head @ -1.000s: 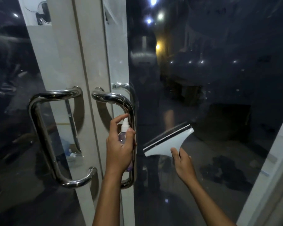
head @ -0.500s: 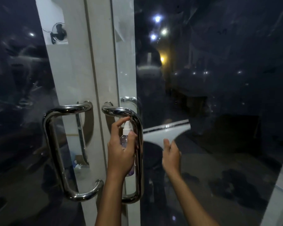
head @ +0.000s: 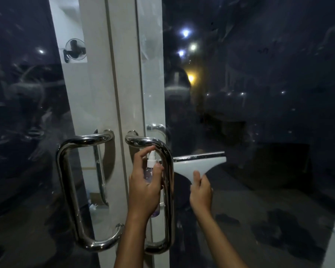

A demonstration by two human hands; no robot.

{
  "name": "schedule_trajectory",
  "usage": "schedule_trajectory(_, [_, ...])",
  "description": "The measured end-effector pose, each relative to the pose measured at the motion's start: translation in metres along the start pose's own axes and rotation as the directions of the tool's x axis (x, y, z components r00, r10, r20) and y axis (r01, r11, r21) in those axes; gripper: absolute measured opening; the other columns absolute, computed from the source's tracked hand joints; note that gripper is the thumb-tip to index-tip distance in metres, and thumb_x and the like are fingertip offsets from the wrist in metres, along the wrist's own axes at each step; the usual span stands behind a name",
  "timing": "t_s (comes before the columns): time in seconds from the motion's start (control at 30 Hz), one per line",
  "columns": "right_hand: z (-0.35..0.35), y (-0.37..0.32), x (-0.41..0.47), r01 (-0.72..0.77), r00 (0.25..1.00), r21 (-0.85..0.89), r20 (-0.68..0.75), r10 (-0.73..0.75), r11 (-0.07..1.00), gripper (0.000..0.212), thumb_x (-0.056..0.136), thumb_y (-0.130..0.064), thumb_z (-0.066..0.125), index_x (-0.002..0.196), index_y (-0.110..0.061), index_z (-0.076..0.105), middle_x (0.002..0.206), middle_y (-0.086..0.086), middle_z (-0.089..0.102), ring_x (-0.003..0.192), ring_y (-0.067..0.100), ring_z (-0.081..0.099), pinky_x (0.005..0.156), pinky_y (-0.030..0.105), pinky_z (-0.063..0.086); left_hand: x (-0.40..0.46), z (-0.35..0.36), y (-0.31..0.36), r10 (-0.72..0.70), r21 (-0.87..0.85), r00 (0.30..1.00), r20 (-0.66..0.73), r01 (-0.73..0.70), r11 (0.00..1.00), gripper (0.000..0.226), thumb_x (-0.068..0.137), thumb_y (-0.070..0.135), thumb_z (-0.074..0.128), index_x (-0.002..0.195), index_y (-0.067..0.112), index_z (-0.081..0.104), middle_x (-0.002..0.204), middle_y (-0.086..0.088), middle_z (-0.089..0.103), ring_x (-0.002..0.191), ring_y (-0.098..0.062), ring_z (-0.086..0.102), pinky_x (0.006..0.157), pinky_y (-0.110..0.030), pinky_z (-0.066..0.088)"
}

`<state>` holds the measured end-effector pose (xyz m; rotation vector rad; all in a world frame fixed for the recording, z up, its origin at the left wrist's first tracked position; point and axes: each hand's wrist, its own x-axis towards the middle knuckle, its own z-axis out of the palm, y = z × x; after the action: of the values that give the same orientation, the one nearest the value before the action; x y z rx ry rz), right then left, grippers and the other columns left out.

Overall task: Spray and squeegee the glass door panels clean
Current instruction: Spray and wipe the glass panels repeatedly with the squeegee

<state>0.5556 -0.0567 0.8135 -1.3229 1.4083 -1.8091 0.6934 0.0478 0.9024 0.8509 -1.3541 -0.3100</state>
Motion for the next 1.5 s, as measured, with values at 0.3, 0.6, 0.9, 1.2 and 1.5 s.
schedule_trajectory(0.3, [0.034, -0.149, 0.081, 0.193, 0.981, 0.11, -0.048, -0.189, 0.975, 0.029, 0.104, -0.044, 0.043, 0.091, -0.023, 0.059, 0.081, -0.005, 0.065, 0.076, 0.007, 0.063, 0.062, 0.02, 0.048, 0.016, -0.006, 0.002, 0.01, -0.03, 1.0, -0.001, -0.01, 0.999, 0.037, 0.1, 0.017, 0.054, 0.13, 0.038, 0.05, 0.096, 0.006, 0.063, 0.071, -0.02, 0.063, 0.061, -0.035, 0.059])
schedule_trajectory(0.6, [0.016, -0.034, -0.002, 0.022, 0.999, 0.002, 0.042, -0.022, 1.0, 0.036, 0.103, -0.042, 0.042, 0.102, -0.015, 0.066, 0.087, -0.002, 0.068, 0.083, 0.014, 0.064, 0.066, 0.023, 0.048, 0.013, -0.017, -0.002, 0.013, -0.05, 1.0, 0.019, -0.012, 0.999, 0.039, 0.099, 0.013, 0.055, 0.128, 0.039, 0.051, 0.099, 0.008, 0.062, 0.074, -0.021, 0.063, 0.062, -0.032, 0.058])
schedule_trajectory(0.9, [0.02, -0.138, 0.076, 0.11, 0.993, 0.079, -0.042, -0.107, 0.991, 0.036, 0.104, -0.04, 0.043, 0.109, -0.012, 0.067, 0.089, -0.003, 0.065, 0.085, 0.013, 0.063, 0.068, 0.018, 0.042, 0.029, 0.002, 0.018, 0.096, -0.079, 0.989, 0.109, -0.087, 0.993, 0.041, 0.1, 0.01, 0.054, 0.126, 0.04, 0.049, 0.088, 0.004, 0.066, 0.066, -0.022, 0.064, 0.059, -0.046, 0.056])
schedule_trajectory(1.2, [0.003, -0.135, 0.084, 0.016, 0.999, 0.08, -0.039, -0.013, 0.997, 0.045, 0.102, -0.048, 0.042, 0.108, -0.01, 0.066, 0.1, 0.011, 0.07, 0.096, 0.029, 0.067, 0.082, 0.036, 0.052, 0.053, 0.037, 0.038, 0.151, -0.052, 0.981, 0.12, -0.146, 0.988, 0.04, 0.101, 0.021, 0.054, 0.125, 0.052, 0.046, 0.092, 0.008, 0.065, 0.071, -0.014, 0.066, 0.064, -0.04, 0.058])
schedule_trajectory(1.5, [-0.015, -0.122, 0.096, 0.02, 1.0, -0.005, -0.007, -0.02, 1.0, 0.055, 0.097, -0.06, 0.038, 0.105, -0.013, 0.067, 0.099, 0.013, 0.07, 0.097, 0.034, 0.067, 0.085, 0.043, 0.054, 0.089, 0.053, 0.062, 0.215, 0.001, 0.975, 0.058, -0.215, 0.977, 0.039, 0.101, 0.018, 0.054, 0.127, 0.046, 0.045, 0.106, 0.001, 0.068, 0.059, -0.021, 0.06, 0.05, -0.031, 0.051])
